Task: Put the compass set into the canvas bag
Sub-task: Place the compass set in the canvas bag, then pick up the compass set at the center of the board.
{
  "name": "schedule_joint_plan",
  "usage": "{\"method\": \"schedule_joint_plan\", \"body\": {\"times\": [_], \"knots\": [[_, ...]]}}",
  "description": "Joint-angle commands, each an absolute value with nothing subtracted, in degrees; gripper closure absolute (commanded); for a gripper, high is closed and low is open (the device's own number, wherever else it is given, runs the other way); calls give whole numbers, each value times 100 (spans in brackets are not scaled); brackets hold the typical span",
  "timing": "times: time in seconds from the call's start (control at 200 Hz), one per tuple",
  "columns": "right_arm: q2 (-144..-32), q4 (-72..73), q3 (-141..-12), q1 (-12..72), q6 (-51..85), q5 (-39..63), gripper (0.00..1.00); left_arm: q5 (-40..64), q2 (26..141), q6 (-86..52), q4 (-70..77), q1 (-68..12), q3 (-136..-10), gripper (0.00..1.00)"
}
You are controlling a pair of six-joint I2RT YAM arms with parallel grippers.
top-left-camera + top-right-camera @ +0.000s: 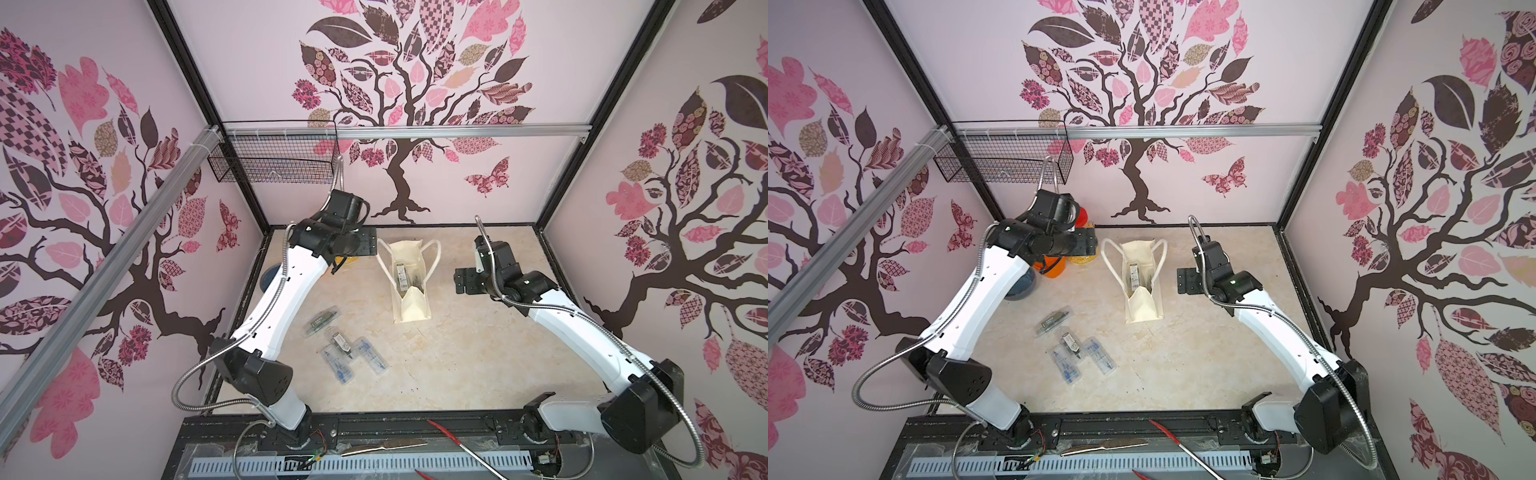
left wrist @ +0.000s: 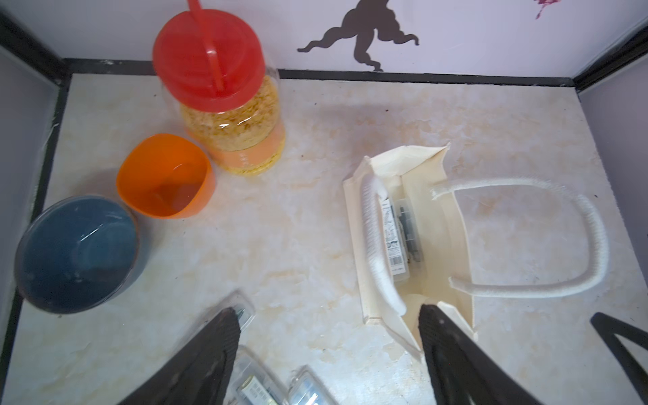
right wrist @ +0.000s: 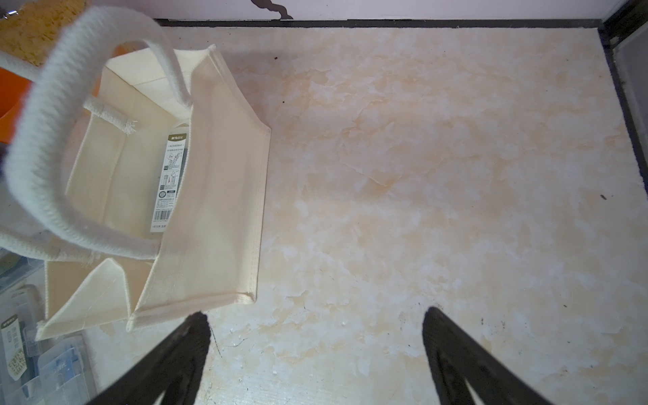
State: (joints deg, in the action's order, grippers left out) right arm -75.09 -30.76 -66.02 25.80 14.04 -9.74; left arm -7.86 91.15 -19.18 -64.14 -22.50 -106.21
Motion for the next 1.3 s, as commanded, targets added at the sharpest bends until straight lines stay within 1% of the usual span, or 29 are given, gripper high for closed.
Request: {"method": "schedule_joint_plan", "body": {"times": [0.0, 0.085, 0.31, 0.5, 0.745, 0.835, 0.955, 1.13, 1.215, 1.295], "knots": [[-7444, -3056, -6740, 2566, 1329, -968, 3, -639, 8815, -1862, -6784, -1736, -10029, 16], [-7446, -3041, -6725, 2566, 1323, -983, 3, -597, 8465, -1884, -6760, -1445, -9531, 16], [-7409, -2981, -6627, 2566, 1323, -978, 2, -728, 8018, -2020, -6669, -1163, -8337, 16], [-7392, -2934, -6515, 2566, 1328, -940, 2, -550, 8156, -2120, -6542, -849, -7532, 15], [-7304, -2861, -6347, 2565, 1356, -920, 1, -851, 8418, -2054, -6196, -826, -6832, 13], [-7298, -2855, -6341, 2566, 1370, -874, 1, -825, 8689, -1915, -6178, -814, -6768, 12], [-7260, -2865, -6329, 2566, 1327, -896, 1, -909, 8949, -1591, -6003, -819, -6748, 8], [-7268, -2876, -6346, 2560, 1303, -880, 1, -753, 9532, -1275, -6276, -813, -7161, 6], [-7299, -2900, -6407, 2560, 1257, -859, 0, -1127, 9658, -1225, -6271, -817, -7238, 5], [-7325, -2940, -6459, 2566, 1226, -857, 0, -1217, 9683, -1200, -6177, -817, -7245, 4]]}}
